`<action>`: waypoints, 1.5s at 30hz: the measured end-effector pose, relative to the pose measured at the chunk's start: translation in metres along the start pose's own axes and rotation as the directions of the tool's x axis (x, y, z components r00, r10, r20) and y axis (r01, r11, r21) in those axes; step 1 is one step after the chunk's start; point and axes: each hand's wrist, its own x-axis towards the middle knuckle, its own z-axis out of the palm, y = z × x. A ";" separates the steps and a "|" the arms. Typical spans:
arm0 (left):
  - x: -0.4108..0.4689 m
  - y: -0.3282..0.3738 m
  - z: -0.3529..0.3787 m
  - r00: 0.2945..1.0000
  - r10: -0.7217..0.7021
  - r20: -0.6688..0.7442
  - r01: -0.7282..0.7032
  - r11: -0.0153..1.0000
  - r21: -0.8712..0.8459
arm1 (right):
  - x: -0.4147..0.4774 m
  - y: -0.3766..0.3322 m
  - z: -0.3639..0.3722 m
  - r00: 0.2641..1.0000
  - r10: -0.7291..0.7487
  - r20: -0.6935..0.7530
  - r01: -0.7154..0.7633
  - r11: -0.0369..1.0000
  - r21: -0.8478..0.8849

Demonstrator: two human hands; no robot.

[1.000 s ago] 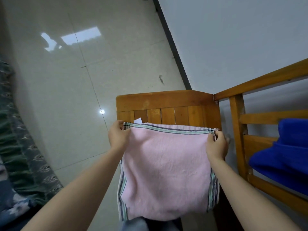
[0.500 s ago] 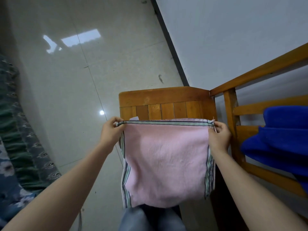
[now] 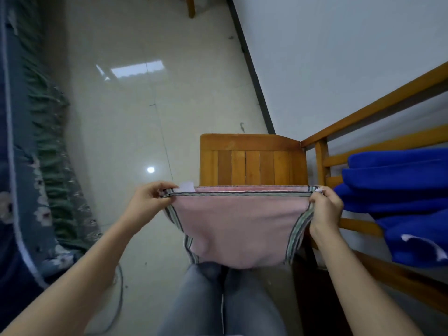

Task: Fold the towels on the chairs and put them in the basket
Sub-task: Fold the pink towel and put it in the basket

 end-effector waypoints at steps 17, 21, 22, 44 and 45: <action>-0.070 0.143 -0.098 0.943 0.306 -0.134 -0.331 0.910 -0.249 | -0.073 -0.165 -0.028 0.909 -0.415 0.039 0.386 0.874 0.296; -0.056 0.138 -0.078 0.951 0.277 -0.139 -0.307 0.905 -0.294 | -0.067 -0.165 -0.033 0.901 -0.433 -0.023 0.423 0.866 0.267; -0.053 0.129 -0.072 0.957 0.259 -0.131 -0.286 0.915 -0.286 | -0.066 -0.156 -0.035 0.906 -0.422 -0.033 0.418 0.879 0.231; -0.048 -0.055 0.061 0.957 -0.289 0.018 0.290 0.955 -0.055 | -0.007 0.065 -0.064 0.999 0.039 -0.030 -0.048 0.925 -0.377; -0.046 -0.052 0.060 0.947 -0.319 0.028 0.320 0.941 -0.111 | -0.004 0.063 -0.062 0.999 0.038 -0.029 -0.046 0.930 -0.365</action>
